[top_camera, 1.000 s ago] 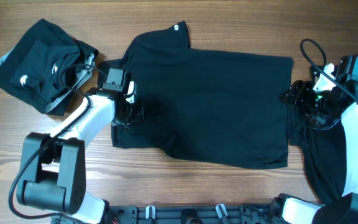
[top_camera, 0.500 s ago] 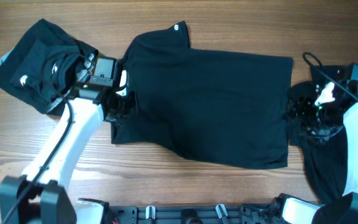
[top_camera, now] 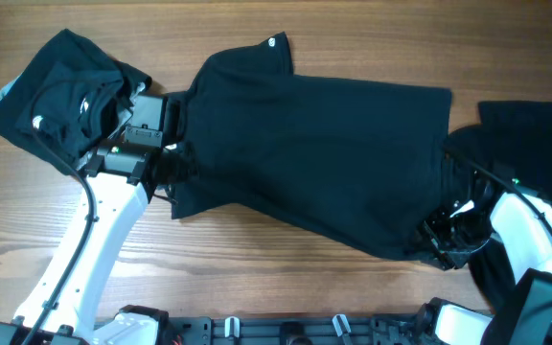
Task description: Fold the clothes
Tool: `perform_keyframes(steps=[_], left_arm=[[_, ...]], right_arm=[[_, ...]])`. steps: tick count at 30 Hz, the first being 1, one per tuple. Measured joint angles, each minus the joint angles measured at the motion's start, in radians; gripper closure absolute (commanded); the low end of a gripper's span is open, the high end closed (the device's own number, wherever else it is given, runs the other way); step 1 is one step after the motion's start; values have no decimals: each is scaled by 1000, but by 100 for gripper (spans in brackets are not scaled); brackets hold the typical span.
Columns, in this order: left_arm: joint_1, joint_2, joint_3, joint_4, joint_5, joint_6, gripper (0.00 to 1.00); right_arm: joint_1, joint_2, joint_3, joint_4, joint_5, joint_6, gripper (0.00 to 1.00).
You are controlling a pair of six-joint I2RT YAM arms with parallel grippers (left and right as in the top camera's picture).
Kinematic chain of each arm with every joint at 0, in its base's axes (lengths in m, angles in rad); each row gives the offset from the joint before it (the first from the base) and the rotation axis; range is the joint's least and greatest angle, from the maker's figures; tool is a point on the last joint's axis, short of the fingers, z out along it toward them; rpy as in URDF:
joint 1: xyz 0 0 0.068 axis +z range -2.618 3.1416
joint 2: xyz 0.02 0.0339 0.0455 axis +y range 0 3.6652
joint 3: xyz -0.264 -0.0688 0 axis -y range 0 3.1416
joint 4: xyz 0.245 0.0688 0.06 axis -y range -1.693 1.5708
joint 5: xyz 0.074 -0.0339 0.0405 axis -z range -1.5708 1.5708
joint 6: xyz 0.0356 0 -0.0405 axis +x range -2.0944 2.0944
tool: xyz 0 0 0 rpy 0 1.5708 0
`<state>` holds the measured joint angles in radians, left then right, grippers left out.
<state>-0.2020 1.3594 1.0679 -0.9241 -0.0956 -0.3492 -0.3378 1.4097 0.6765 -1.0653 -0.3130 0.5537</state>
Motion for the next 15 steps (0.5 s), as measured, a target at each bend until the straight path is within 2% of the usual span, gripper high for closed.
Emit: perform_keyframes(steps=[4, 6, 8, 9, 11, 12, 14, 15], left_arm=[[0, 0, 0, 19, -42, -31, 96], [0, 0, 0, 20, -50, -35, 96], [0, 0, 0, 21, -55, -36, 96], [0, 0, 0, 21, -55, -39, 96], [0, 0, 0, 23, -57, -39, 96], [0, 0, 0, 23, -57, -39, 96], [0, 0, 0, 23, -57, -39, 96], [0, 0, 0, 23, -57, -39, 96]], right_arm=[[0, 0, -56, 124, -29, 2, 75], [0, 0, -57, 160, -70, -4, 80], [0, 0, -55, 163, -91, -23, 77], [0, 0, -49, 174, -99, -31, 68], [0, 0, -43, 176, -104, -48, 67], [0, 0, -43, 171, -105, -47, 72], [0, 0, -43, 166, -105, -52, 96], [0, 0, -44, 181, -106, -53, 96]])
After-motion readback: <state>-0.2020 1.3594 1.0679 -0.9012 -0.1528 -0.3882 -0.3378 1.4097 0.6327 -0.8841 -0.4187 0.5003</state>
